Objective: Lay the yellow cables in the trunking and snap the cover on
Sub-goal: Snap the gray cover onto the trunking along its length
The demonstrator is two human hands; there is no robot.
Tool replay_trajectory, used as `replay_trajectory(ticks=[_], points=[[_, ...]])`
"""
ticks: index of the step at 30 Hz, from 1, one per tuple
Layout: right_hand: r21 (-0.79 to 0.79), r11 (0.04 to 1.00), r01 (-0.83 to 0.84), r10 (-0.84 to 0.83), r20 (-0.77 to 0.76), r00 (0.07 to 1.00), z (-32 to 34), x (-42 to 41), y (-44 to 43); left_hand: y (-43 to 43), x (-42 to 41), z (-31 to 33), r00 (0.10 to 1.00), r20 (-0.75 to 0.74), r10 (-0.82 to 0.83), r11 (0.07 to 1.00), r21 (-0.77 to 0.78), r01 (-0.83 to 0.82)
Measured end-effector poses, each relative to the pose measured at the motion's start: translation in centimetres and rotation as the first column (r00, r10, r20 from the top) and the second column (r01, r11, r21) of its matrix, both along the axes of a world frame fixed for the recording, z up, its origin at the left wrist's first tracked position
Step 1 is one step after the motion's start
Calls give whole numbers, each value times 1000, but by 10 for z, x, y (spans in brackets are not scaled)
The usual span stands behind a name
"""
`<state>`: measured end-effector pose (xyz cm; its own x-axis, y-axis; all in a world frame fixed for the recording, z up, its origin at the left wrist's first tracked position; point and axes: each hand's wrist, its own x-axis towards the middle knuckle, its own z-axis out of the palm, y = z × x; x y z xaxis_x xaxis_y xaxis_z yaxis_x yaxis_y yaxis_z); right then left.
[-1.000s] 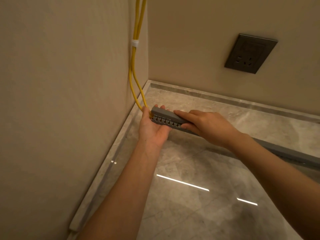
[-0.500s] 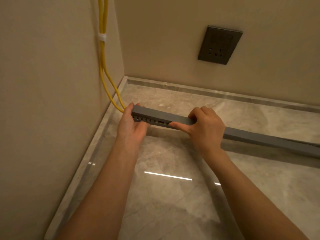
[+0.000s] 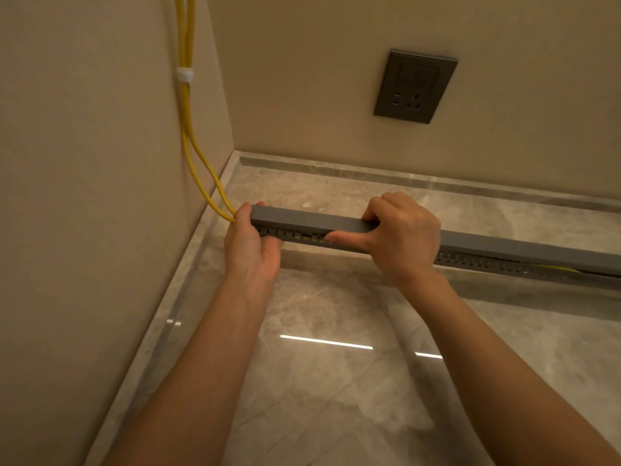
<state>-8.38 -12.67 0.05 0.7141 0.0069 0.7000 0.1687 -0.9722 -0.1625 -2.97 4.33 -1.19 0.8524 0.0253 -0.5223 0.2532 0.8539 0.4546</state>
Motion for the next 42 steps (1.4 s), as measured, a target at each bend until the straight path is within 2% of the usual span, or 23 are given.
replay_trajectory(ticks=[6, 12, 19, 23, 26, 29, 32, 37, 42], points=[[-50, 998, -25, 22, -65, 998, 4, 5, -3, 0, -1, -6, 999, -43, 5, 999, -34, -7], [26, 1000, -2, 5, -115, 993, -5, 6, -4, -1, -1, -5, 999, -48, 2, 1000, 19, -1], [46, 999, 4, 1, -122, 992, -12, 3, -5, -1, -1, -3, 998, -58, 25, 1000, -4, -25], [-19, 1000, 7, -11, -240, 971, -11, 3, -6, -2, -1, -2, 997, -67, 36, 999, -30, -38], [-73, 994, -77, 48, -343, 938, -5, 7, 0, -1, 0, 0, 998, -61, 30, 998, -49, -33], [-66, 961, -267, 223, -383, 896, -1, 13, 17, -1, 0, 2, 999, -43, 21, 998, -57, -23], [-45, 923, -383, 334, -406, 851, 3, 22, 35, 0, -1, 5, 1000, -14, 4, 997, -72, -5], [10, 887, -462, 417, -449, 790, 10, 33, 44, 5, -8, 6, 998, 35, -50, 990, -134, 55], [36, 880, -474, 432, -476, 766, 16, 38, 43, 9, -11, 9, 997, 74, -21, 976, -213, 36]])
